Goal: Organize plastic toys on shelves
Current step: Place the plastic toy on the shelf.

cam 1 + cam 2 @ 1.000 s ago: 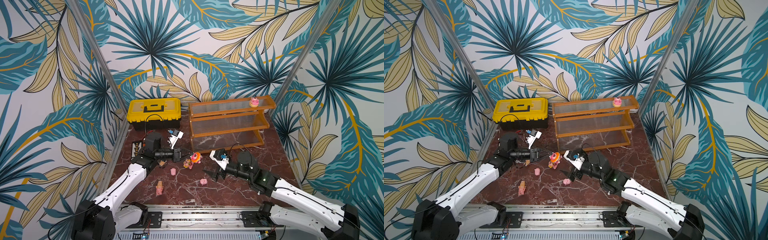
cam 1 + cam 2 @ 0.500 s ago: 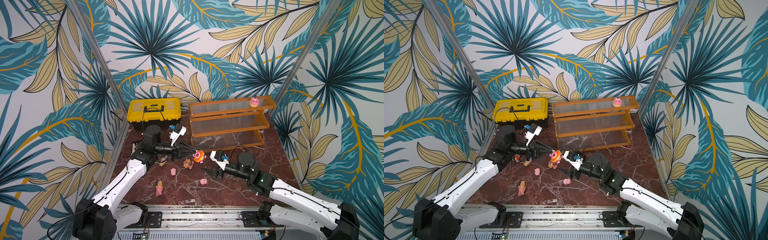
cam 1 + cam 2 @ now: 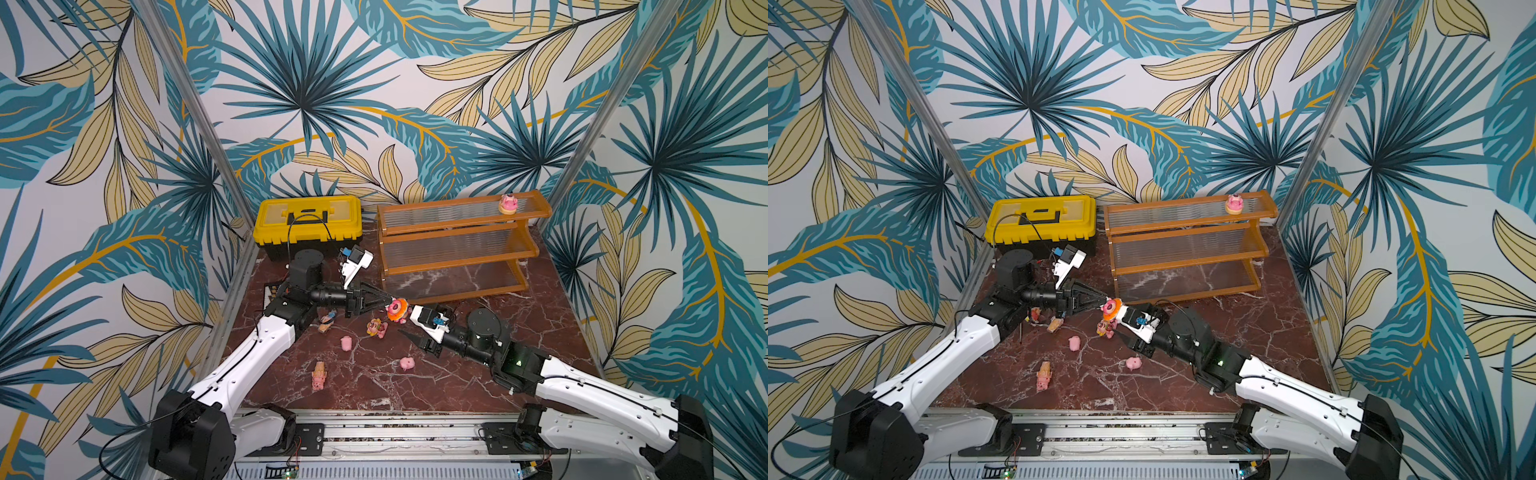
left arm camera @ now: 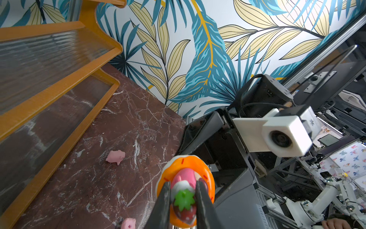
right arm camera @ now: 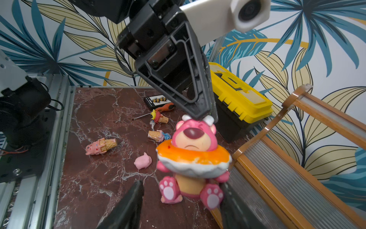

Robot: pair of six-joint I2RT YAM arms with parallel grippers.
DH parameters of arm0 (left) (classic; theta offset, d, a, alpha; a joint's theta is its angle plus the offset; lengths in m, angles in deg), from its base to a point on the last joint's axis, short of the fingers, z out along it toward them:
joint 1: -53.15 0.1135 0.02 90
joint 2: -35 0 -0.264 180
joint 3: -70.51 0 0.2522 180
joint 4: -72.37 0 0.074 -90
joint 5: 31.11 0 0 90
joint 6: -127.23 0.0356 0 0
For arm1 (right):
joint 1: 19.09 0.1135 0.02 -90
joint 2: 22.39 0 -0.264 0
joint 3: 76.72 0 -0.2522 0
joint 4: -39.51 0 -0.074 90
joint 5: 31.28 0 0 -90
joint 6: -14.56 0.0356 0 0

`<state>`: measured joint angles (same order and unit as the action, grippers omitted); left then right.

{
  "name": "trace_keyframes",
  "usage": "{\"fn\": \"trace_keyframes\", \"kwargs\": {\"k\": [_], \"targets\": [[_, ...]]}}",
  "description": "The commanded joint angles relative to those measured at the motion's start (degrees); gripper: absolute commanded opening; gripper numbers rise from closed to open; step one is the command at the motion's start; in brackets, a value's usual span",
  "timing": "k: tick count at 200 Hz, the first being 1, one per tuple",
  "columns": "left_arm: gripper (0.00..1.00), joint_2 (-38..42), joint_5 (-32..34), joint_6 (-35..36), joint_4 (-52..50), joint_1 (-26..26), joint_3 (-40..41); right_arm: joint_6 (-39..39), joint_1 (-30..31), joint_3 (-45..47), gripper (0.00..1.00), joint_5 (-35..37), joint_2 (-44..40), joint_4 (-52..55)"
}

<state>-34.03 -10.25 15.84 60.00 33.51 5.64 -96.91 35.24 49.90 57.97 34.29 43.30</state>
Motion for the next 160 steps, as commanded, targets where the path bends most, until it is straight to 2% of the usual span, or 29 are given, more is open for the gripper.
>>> {"fn": "trace_keyframes", "kwargs": {"k": [1,36,83,134,160], "targets": [[0.04,-0.3,0.9,-1.2,-0.6,0.2,-2.2,-3.8,1.1,-1.8,0.6,5.2,0.4,-0.7],[0.04,-0.7,1.4,-1.3,-0.8,0.5,-2.3,-3.8,1.5,-2.1,0.56,7.0,0.9,-1.2],[0.04,-1.4,1.9,-0.9,-1.7,0.6,-2.4,0.1,2.5,-2.8,0.52,9.5,2.9,-1.8],[0.05,-1.1,1.6,-1.5,-1.7,0.8,-2.4,0.7,3.4,-2.3,0.58,14.1,4.1,-1.8],[0.05,-0.9,1.3,-1.6,-1.6,0.9,-2.3,0.9,3.6,-2.2,0.57,15.4,4.3,-1.6]]}}
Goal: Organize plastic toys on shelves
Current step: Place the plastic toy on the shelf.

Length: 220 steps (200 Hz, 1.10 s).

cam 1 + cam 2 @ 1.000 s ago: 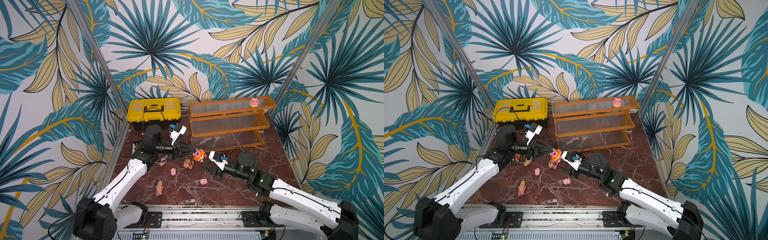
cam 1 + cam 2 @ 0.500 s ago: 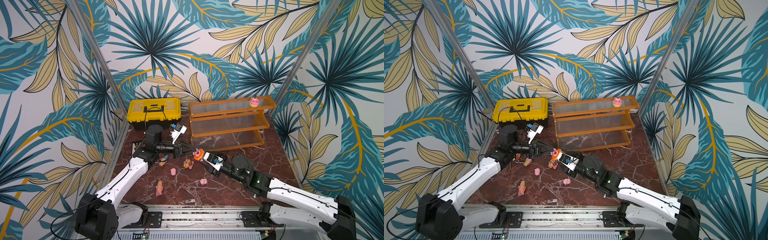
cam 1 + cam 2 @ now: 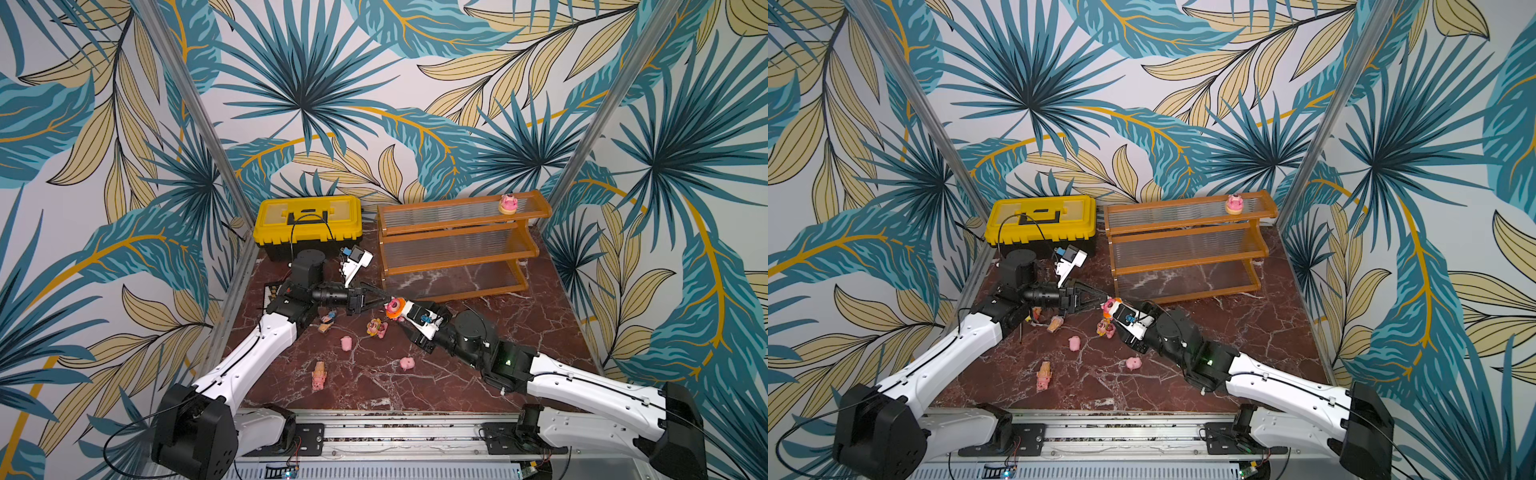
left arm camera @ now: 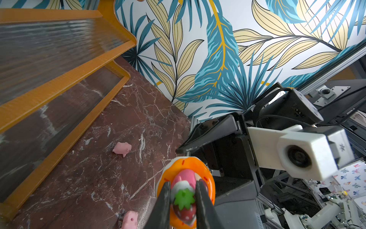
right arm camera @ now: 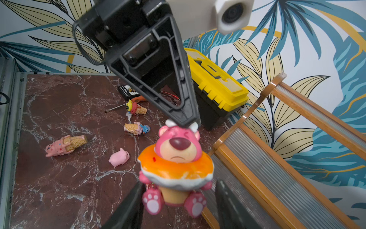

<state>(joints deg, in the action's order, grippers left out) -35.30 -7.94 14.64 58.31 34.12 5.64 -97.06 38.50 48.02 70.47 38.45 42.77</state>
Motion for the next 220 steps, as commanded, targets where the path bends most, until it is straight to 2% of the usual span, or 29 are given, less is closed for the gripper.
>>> {"fn": "trace_keyframes", "kwargs": {"k": [1,43,92,121,125,161,170,182,193,220], "targets": [[0.05,0.3,-1.0,-0.4,0.0,0.3,-2.3,1.1,0.4,-0.3,0.56,2.9,0.1,-1.0],[0.05,0.4,-1.0,-0.7,0.2,0.5,-2.3,1.3,0.4,-0.4,0.43,1.7,-0.3,0.2],[0.05,0.6,-1.1,-1.7,0.4,0.4,-2.1,1.9,0.8,-0.3,0.33,1.9,-0.5,0.6],[0.1,0.4,-1.5,-2.8,1.0,0.5,-2.1,2.3,0.8,-0.2,0.32,2.3,-0.9,0.2],[0.12,0.4,-1.6,-2.9,1.1,0.5,-2.1,2.4,0.8,-0.2,0.32,2.4,-1.0,0.1],[0.57,0.9,0.3,-3.0,-1.4,0.5,-3.1,3.1,0.8,0.2,0.31,3.4,-1.9,0.0],[0.64,1.4,1.4,-2.8,-2.1,0.4,-3.5,3.4,0.7,0.2,0.31,4.1,-2.1,0.2],[0.72,2.2,3.0,-1.9,-3.2,0.6,-4.2,3.4,0.8,0.2,0.31,5.0,-2.7,0.4],[0.75,3.3,6.0,-0.6,-4.5,0.9,-4.9,3.4,0.8,0.3,0.32,6.3,-3.6,0.6],[0.79,7.9,20.1,-0.1,-6.4,4.0,-5.1,3.5,0.1,-1.1,0.32,12.3,-5.5,3.0]]}}
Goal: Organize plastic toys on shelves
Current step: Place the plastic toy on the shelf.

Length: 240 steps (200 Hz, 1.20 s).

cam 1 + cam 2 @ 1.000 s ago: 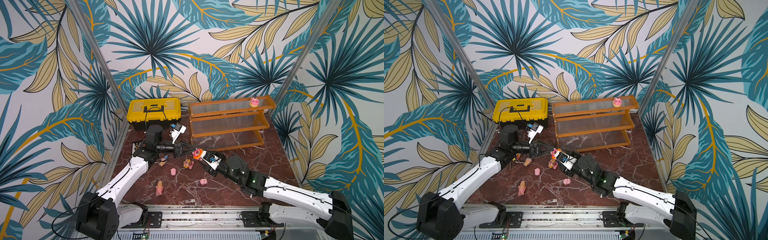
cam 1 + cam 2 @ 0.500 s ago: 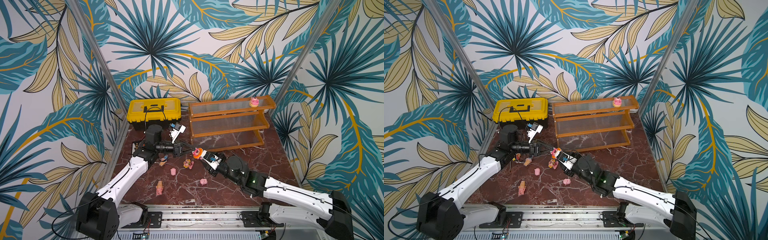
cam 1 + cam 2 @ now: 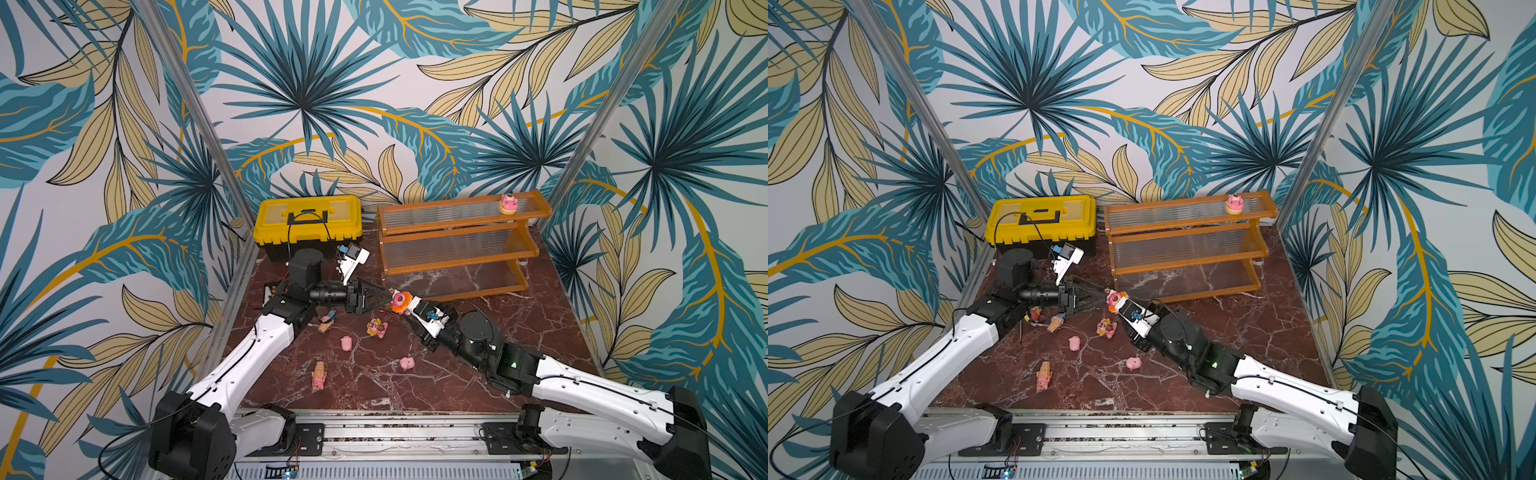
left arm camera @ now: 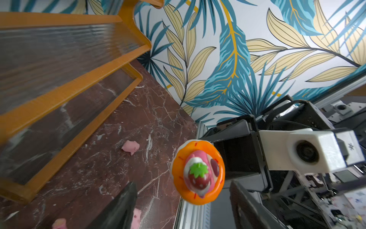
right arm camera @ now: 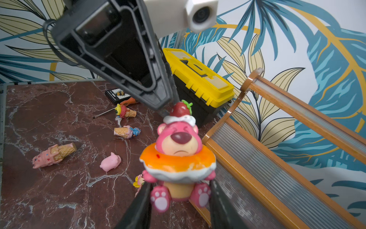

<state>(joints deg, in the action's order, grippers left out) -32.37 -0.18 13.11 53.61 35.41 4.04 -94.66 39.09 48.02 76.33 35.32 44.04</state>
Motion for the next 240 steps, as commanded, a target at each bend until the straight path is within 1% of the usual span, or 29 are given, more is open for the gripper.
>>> {"fn": "trace_keyframes", "kwargs": {"k": [1,21,41,46,48,54,86,108,142,177,218,240], "targets": [[0.79,5.2,12.9,1.2,-1.7,2.8,-3.4,1.1,-0.7,-1.3,0.32,6.7,-2.4,2.1],[0.79,7.8,18.7,0.6,-0.4,4.4,-0.9,3.2,-4.3,-6.0,0.32,8.8,-2.3,8.8],[0.79,9.5,21.2,-0.1,1.1,4.7,2.5,6.4,-10.6,-11.5,0.32,6.0,-1.5,14.9],[0.79,9.9,21.3,-0.4,1.7,4.6,3.3,7.0,-11.6,-13.0,0.32,5.2,-1.1,16.4],[0.79,10.0,21.4,-0.6,2.0,4.7,3.6,7.3,-13.4,-13.6,0.32,4.7,-0.9,17.1],[0.79,10.6,21.4,-1.2,2.8,4.6,4.6,7.9,-15.6,-15.7,0.32,3.5,-0.4,18.9],[0.79,13.9,22.0,-3.4,6.4,4.6,9.3,8.6,-24.5,-27.3,0.32,-1.0,5.0,29.7],[0.79,15.8,22.4,-3.7,7.2,4.6,11.4,9.0,-31.2,-34.3,0.33,-4.5,10.0,34.6],[0.79,17.7,22.7,-4.4,7.5,4.7,13.8,10.1,-38.4,-43.8,0.33,-7.4,17.9,38.7],[0.79,19.2,23.0,-4.9,7.5,4.7,15.6,12.3,-42.8,-52.5,0.33,-10.1,25.8,41.5],[0.8,19.8,23.2,-5.2,7.0,4.7,16.3,14.2,-44.1,-60.8,0.35,-11.3,33.8,44.9],[0.8,20.1,23.7,-5.4,6.7,4.8,16.6,14.4,-44.3,-65.2,0.35,-11.2,37.6,48.3]]}}
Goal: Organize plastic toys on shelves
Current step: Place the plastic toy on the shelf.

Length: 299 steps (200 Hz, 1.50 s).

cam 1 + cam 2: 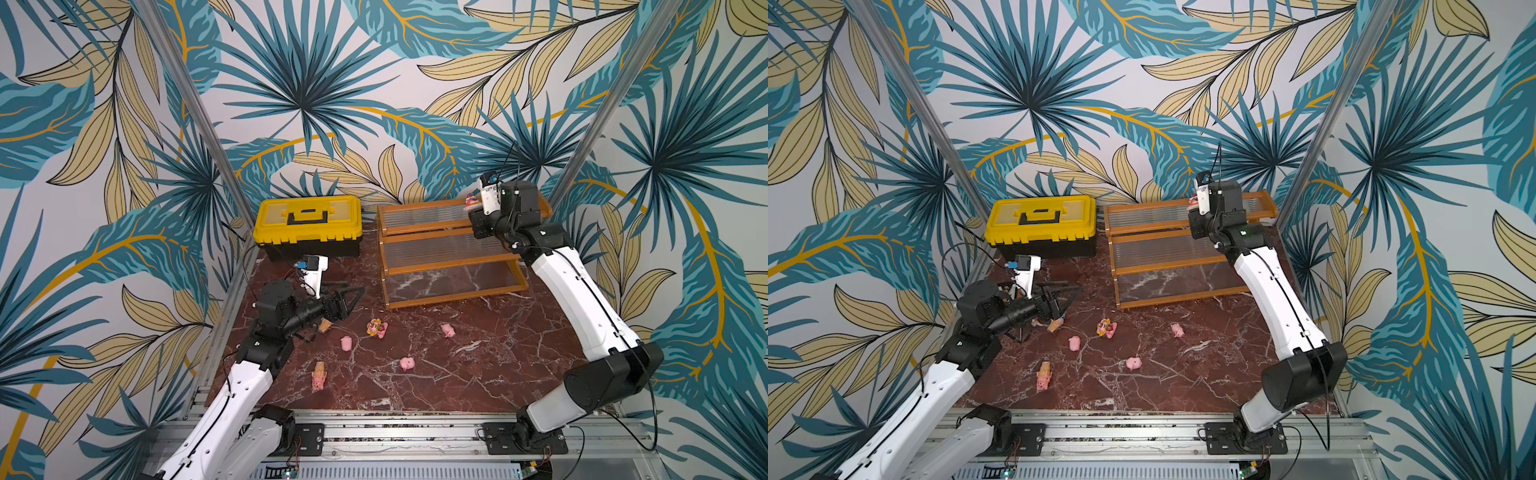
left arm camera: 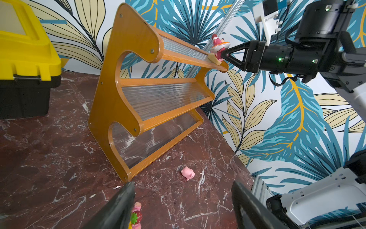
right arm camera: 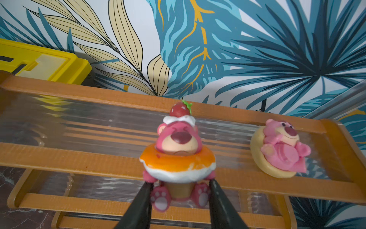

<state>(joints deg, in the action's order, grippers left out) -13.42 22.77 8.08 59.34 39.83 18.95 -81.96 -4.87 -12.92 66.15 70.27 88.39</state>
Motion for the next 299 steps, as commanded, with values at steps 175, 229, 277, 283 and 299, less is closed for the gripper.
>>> {"fn": "trace_keyframes", "kwargs": {"k": [175,229,277,283,299], "targets": [[0.81,1.5,1.2,0.0,-0.4,0.4,1.4,1.4,-1.5,-11.3,0.54,-1.0,8.7,10.5],[0.82,1.3,1.3,-0.1,0.1,0.5,1.1,2.4,-1.5,-12.0,0.79,-1.8,6.3,11.7],[0.81,2.0,2.4,-2.1,3.3,0.5,1.9,6.6,-1.4,-3.4,0.9,-10.0,-6.7,7.1],[0.81,2.2,2.8,-3.0,4.3,0.4,2.3,7.7,-1.4,0.0,0.9,-12.5,-9.8,4.6],[0.81,2.6,4.9,-6.7,7.2,0.5,3.4,13.4,-1.5,10.3,0.89,-17.4,-18.5,-4.8]]}}
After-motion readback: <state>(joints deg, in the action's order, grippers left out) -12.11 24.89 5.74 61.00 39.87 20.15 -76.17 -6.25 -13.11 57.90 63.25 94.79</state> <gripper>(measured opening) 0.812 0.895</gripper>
